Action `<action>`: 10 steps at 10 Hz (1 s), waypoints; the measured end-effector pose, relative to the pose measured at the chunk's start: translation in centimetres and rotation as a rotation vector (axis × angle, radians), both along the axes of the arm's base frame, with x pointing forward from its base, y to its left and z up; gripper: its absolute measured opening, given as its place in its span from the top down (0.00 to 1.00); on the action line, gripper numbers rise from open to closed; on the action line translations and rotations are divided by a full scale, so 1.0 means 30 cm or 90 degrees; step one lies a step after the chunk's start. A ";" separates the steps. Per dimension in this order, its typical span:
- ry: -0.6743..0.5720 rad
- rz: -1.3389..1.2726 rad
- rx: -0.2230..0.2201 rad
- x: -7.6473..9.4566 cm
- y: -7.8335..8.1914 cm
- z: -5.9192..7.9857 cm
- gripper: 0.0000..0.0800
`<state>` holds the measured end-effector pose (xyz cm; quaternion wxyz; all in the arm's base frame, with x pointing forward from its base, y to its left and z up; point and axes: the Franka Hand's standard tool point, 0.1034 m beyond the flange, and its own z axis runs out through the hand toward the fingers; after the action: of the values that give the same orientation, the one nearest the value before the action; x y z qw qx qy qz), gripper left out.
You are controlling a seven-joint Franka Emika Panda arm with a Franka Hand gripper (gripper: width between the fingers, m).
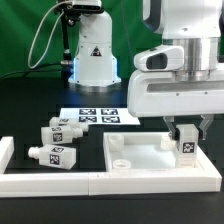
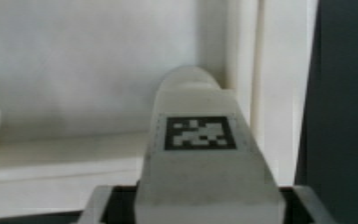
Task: Assemble one leg
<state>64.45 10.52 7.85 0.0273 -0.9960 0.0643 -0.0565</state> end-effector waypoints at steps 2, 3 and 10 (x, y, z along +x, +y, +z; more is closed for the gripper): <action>0.007 -0.144 0.009 -0.006 0.016 -0.003 0.64; 0.010 -0.245 0.015 -0.007 0.014 -0.006 0.64; 0.040 -0.861 0.110 -0.021 0.011 -0.012 0.64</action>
Offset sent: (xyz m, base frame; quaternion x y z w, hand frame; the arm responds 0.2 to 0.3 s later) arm 0.0003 -0.0038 -0.0012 -0.0164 0.0279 0.3764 0.9259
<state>63.82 10.87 7.48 0.0637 -0.7322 0.6775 -0.0270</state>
